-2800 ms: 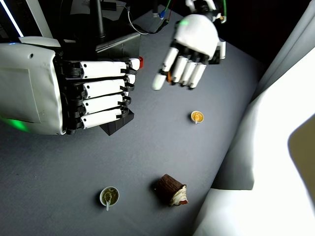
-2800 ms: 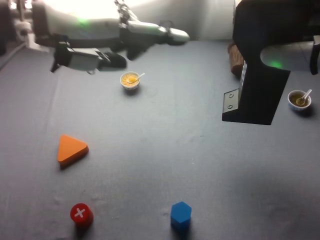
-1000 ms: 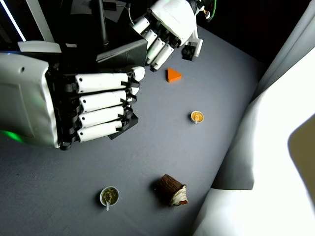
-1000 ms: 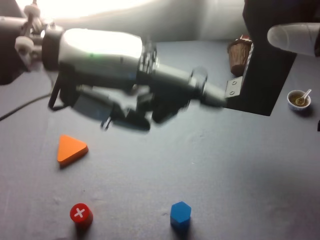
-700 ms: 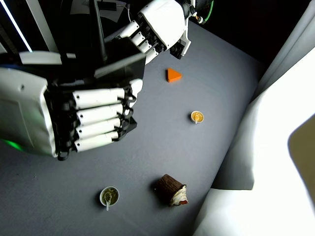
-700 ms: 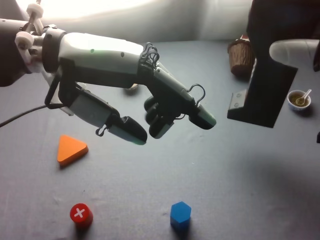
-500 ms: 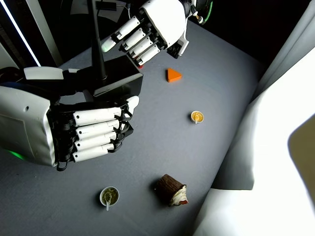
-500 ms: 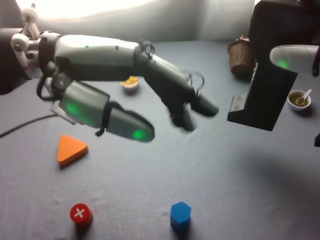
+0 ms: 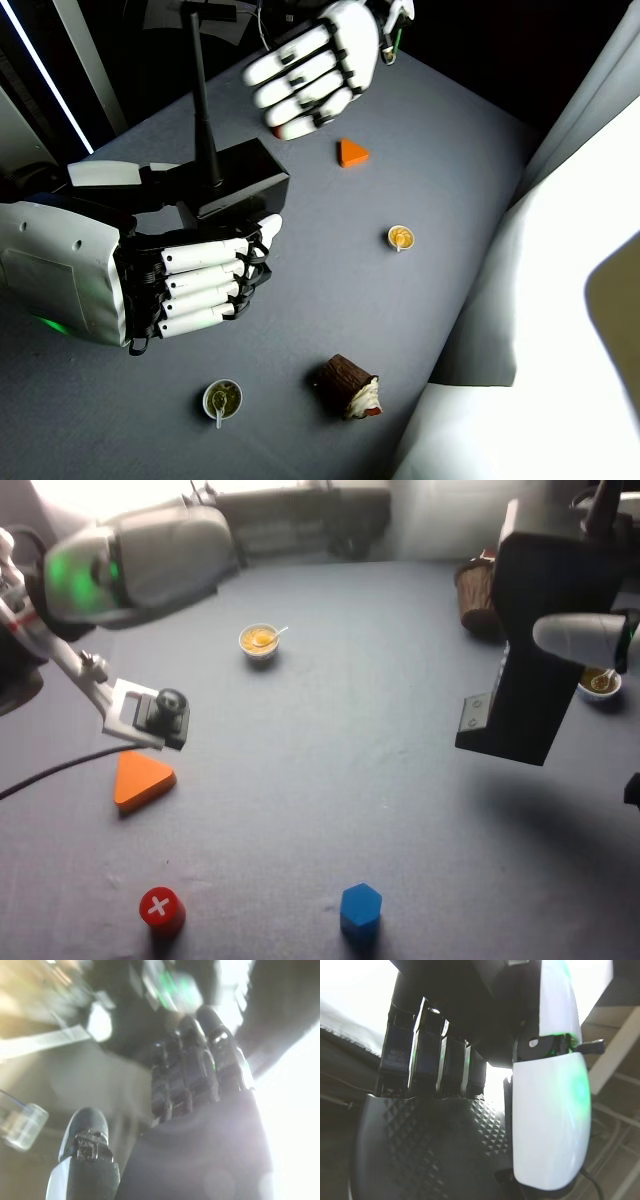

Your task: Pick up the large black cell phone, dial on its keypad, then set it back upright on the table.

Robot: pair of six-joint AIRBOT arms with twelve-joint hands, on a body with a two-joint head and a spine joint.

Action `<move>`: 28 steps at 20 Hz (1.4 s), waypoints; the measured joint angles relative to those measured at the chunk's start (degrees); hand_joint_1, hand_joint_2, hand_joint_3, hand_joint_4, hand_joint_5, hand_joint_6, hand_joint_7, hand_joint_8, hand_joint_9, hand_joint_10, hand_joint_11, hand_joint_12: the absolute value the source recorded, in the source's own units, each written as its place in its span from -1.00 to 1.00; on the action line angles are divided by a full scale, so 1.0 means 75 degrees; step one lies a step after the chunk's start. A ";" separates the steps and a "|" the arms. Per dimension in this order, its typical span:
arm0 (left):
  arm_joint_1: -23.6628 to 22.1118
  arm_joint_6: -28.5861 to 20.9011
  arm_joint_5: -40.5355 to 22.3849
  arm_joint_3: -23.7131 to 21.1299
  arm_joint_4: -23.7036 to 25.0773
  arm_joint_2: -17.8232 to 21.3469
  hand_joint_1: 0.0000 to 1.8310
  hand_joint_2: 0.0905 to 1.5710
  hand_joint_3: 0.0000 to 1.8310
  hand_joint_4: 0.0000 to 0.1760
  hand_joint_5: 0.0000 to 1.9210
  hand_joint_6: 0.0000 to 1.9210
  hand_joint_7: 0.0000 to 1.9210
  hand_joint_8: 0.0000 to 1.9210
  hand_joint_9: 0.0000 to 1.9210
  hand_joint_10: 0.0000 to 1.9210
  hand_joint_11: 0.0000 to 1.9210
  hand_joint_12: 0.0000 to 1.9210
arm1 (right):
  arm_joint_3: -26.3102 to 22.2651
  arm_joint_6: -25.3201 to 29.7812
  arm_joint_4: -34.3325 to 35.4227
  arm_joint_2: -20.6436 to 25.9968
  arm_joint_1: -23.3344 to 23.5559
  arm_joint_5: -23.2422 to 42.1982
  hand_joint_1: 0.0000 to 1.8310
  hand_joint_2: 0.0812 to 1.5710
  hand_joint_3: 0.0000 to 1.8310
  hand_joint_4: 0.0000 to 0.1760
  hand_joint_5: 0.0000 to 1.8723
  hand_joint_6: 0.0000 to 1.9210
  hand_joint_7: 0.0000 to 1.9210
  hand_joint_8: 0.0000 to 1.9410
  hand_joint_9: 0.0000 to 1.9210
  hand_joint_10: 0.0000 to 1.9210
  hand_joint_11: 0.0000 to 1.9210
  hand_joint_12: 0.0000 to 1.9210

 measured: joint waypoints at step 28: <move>-0.0458 -0.0064 0.0924 -0.0519 0.0216 0.0146 -0.95 0.47 -1.00 -1.00 -0.66 -1.00 -0.62 -1.00 -0.63 -1.00 -1.00 -0.05 | 0.0370 0.0207 -0.0032 -0.0571 -0.1682 0.1769 0.54 0.34 -1.00 -1.00 0.12 -0.27 0.07 -0.11 0.02 0.21 0.01 0.26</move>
